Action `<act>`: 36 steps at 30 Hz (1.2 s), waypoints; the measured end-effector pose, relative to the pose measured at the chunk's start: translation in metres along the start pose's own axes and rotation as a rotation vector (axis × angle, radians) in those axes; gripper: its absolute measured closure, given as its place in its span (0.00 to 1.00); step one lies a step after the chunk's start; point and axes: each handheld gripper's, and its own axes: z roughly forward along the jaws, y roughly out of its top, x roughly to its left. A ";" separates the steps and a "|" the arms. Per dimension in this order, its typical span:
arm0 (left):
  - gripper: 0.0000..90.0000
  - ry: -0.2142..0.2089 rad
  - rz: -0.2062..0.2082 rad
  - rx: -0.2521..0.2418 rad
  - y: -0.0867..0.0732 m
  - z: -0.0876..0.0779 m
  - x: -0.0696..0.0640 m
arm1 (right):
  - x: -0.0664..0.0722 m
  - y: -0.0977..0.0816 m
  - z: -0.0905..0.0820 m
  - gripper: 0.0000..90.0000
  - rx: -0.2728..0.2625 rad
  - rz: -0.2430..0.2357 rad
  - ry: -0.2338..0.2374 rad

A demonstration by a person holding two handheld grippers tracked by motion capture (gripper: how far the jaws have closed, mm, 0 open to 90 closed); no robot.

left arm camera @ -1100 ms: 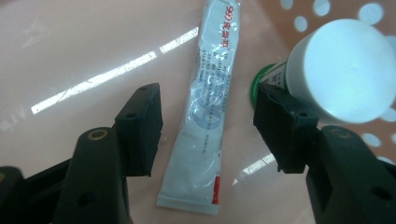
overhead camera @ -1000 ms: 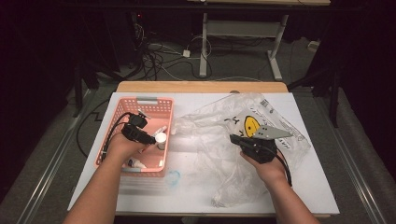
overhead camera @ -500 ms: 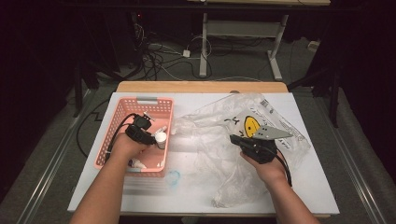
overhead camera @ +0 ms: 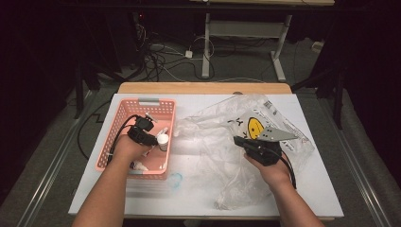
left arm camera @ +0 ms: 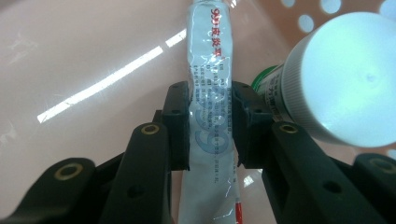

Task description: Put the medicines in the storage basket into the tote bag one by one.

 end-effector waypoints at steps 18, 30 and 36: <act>0.76 0.040 -0.027 -0.026 -0.004 -0.014 -0.002 | -0.001 0.001 -0.002 1.00 -0.011 0.002 -0.003; 0.76 0.038 -0.045 -0.137 -0.018 -0.039 -0.008 | 0.000 0.001 -0.004 1.00 -0.015 0.005 -0.001; 0.76 0.038 -0.066 -0.197 -0.027 -0.052 -0.010 | 0.000 0.002 -0.004 1.00 -0.017 0.001 -0.002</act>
